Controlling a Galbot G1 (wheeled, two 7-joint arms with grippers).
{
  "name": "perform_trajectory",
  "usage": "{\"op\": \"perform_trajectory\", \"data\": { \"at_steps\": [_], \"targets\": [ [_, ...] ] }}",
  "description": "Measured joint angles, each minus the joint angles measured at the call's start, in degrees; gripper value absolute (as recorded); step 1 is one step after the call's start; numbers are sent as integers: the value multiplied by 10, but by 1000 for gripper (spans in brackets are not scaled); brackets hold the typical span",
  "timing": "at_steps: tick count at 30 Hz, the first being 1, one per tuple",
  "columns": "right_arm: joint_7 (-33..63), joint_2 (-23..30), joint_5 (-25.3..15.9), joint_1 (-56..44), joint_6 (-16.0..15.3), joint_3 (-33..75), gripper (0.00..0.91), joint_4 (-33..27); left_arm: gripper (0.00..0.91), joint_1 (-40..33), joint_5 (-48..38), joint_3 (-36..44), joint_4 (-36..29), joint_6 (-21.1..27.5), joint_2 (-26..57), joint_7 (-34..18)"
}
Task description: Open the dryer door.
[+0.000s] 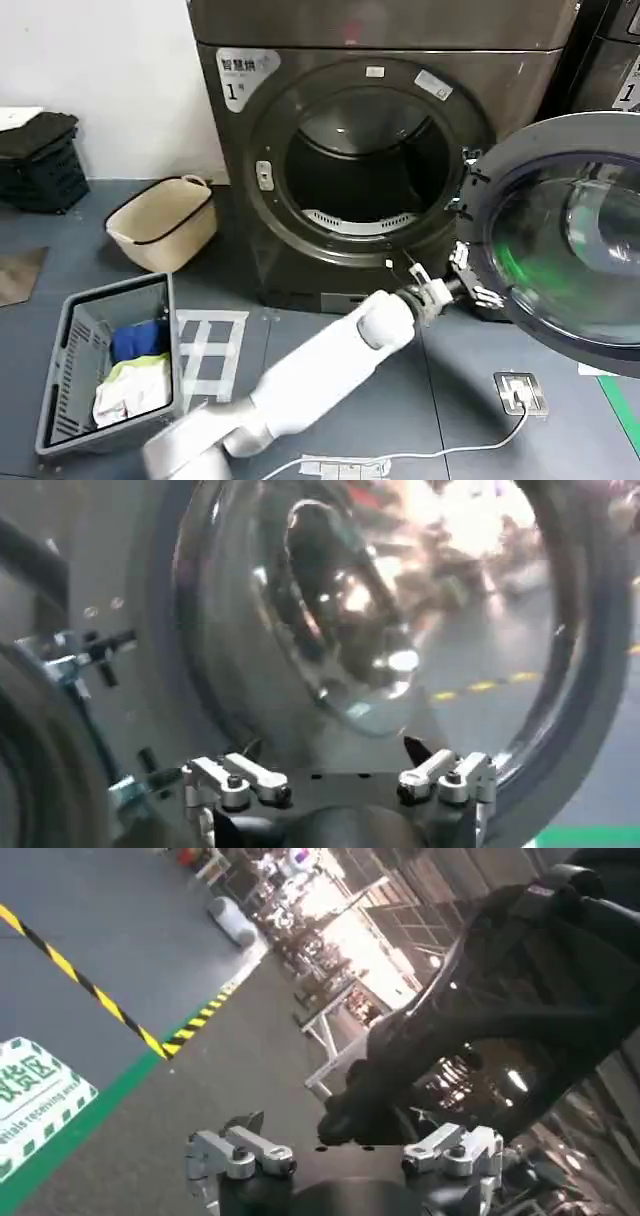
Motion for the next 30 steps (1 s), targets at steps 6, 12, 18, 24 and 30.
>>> {"op": "perform_trajectory", "data": {
  "at_steps": [6,12,18,24,30],
  "targets": [
    [-6,-4,-3,3,6,0,907,4,907,49,-55,-49,-161,124,22,24],
    [-31,-4,-1,7,36,1,907,8,907,102,-147,-142,-331,257,144,-8],
    [-42,-2,9,16,43,-3,907,21,907,170,-227,-253,-443,321,256,-34],
    [-44,-6,12,26,41,-16,907,30,907,262,-326,-390,-506,366,353,-75],
    [-44,-14,11,35,42,-28,907,25,907,349,-413,-544,-516,366,413,-133]
  ]
}}
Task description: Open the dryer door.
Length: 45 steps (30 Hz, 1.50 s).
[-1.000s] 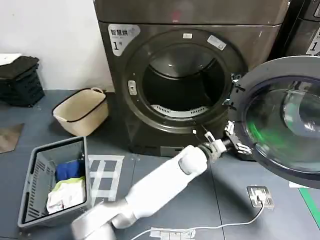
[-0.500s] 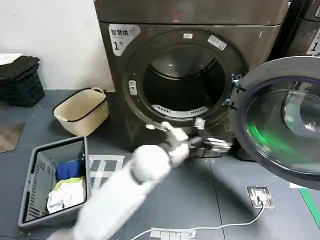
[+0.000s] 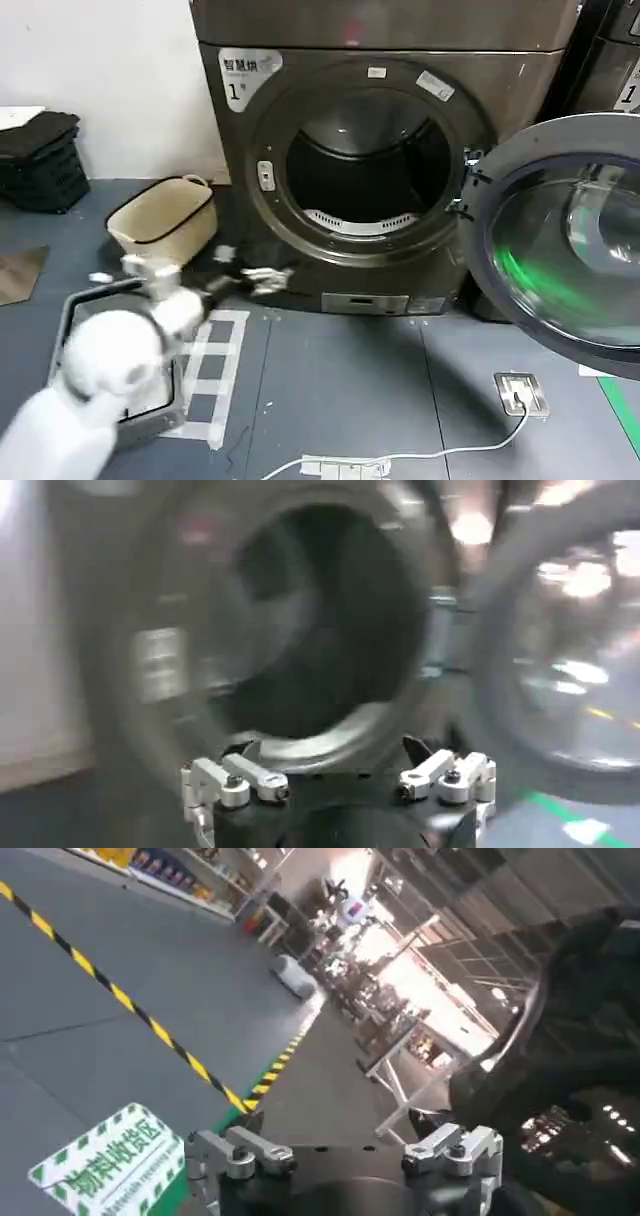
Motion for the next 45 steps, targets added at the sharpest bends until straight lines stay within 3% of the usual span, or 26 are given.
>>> {"op": "perform_trajectory", "data": {
  "at_steps": [10,24,38,45],
  "targets": [
    [-3,-14,-1,12,6,-15,907,-6,907,94,-120,-152,38,0,57,-77],
    [-5,-26,-7,32,11,-40,907,-17,907,183,-425,-213,122,-1,109,-312],
    [-3,-29,-1,34,32,-42,907,-31,907,214,-538,-211,226,-1,153,-371],
    [-1,-26,4,34,41,-44,907,-32,907,206,-619,-208,276,-1,155,-432]
  ]
}}
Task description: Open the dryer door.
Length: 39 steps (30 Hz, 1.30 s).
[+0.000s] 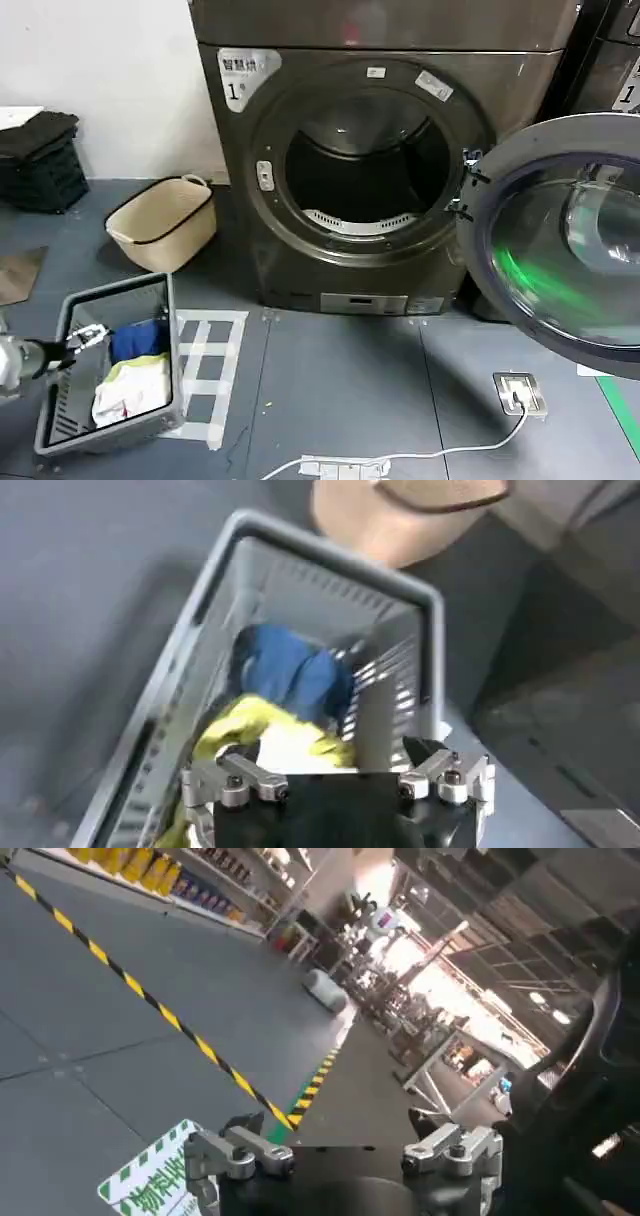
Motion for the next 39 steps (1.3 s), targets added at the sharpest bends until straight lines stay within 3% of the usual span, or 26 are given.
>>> {"op": "perform_trajectory", "data": {
  "at_steps": [11,39],
  "targets": [
    [-1,3,6,0,23,-1,907,3,907,11,-95,-1,27,0,13,-57],
    [0,13,8,-4,33,2,907,-10,907,33,-117,-6,9,0,21,-72]
  ]
}}
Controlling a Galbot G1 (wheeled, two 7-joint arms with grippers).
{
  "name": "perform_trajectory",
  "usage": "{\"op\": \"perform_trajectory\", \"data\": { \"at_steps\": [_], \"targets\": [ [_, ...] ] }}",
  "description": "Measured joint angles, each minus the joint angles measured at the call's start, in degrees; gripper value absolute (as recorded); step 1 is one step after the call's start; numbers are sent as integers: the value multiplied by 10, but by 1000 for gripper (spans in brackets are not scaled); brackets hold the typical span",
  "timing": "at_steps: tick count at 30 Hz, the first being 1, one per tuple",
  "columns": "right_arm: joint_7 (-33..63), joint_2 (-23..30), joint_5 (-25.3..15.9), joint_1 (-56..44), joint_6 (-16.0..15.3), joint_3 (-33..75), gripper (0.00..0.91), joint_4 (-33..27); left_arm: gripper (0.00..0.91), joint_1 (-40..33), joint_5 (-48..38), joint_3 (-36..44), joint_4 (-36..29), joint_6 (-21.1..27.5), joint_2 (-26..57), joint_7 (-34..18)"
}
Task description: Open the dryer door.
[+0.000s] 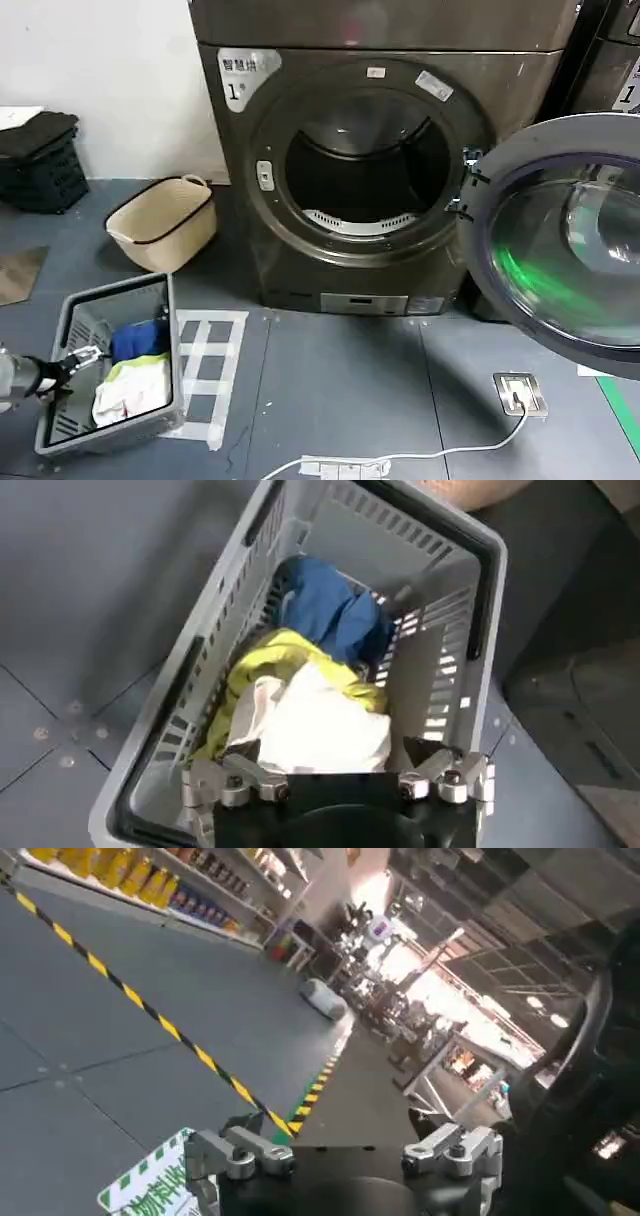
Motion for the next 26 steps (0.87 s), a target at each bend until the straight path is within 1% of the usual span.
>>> {"op": "perform_trajectory", "data": {
  "at_steps": [4,8,12,26],
  "targets": [
    [2,-1,1,-2,12,5,907,-11,907,1,1,2,1,0,0,0],
    [9,1,-3,-4,13,10,907,-15,907,-1,4,6,2,0,-1,1],
    [19,2,-18,-4,25,15,907,-22,907,-1,6,10,5,0,-2,2],
    [14,1,-18,0,27,14,907,-30,907,3,3,8,0,0,-3,3]
  ]
}}
